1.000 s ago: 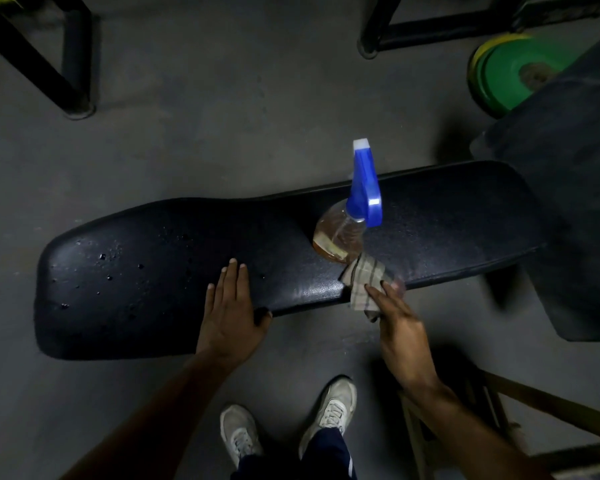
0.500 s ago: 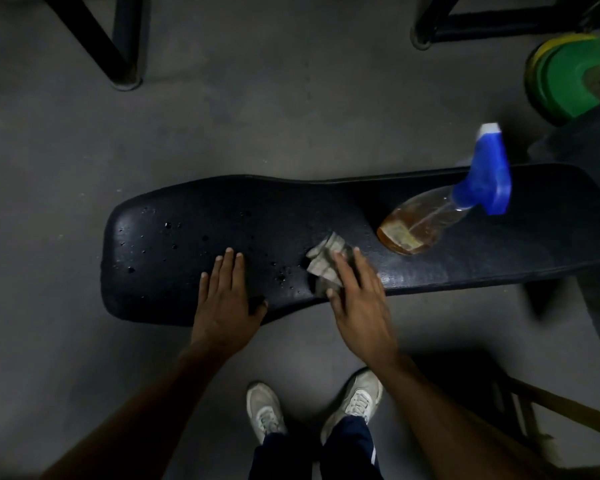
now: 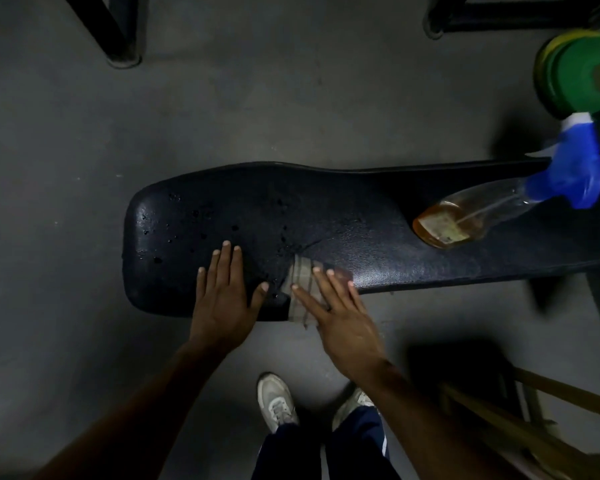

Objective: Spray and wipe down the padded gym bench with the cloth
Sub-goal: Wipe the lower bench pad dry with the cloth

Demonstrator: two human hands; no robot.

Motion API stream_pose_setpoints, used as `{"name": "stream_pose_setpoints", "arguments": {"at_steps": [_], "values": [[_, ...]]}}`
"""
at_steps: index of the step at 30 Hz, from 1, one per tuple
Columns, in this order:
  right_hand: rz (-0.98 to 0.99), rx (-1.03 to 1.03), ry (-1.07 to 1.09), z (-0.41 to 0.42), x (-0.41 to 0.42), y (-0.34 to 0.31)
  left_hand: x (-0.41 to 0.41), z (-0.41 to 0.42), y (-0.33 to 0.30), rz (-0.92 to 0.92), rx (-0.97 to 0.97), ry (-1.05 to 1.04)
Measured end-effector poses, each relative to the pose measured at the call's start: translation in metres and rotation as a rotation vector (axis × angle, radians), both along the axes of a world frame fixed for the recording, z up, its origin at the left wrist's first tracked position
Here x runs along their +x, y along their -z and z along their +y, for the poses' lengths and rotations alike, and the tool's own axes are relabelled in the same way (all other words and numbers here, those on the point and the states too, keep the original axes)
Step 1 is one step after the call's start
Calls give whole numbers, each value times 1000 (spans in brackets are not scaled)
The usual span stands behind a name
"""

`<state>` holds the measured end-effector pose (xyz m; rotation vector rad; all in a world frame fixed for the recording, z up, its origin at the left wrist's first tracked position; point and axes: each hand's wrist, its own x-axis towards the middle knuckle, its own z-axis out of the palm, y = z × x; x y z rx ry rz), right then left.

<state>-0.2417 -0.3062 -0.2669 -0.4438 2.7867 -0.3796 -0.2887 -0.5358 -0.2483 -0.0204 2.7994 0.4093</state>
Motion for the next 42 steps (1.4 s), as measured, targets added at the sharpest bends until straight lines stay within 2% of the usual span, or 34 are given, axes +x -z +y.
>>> {"name": "stream_pose_setpoints", "arguments": {"at_steps": [5,9,12,15,17,21,27,29,33,35,38,42], "values": [[-51,-14,263,37,-17,-4,-21,-21,4,37,-24,28],[-72,-93,464,10,-64,-5,-29,-39,11,24,-22,5],[-31,-106,366,-30,-78,-4,-27,-45,15,-1,-6,22],[-4,-104,161,-55,-54,-3,-29,-42,16,-41,9,5],[-19,-65,118,-52,-33,-7,-31,-41,15,-62,20,-4],[-37,-16,254,-13,-25,-13,-31,-44,15,-95,29,19],[-38,-58,607,2,-106,-7,-31,-35,16,-124,-37,7],[-42,-94,574,-20,-132,-7,-34,-36,14,-153,-35,13],[-8,-117,192,-69,-134,-12,-39,-37,10,-227,-35,16],[-9,-97,70,-70,-116,-11,-37,-36,9,-235,-43,21],[14,-39,101,-35,-98,-9,-37,-37,8,-236,-43,19],[0,-13,347,20,-124,-8,-36,-35,10,-226,-64,1]]}}
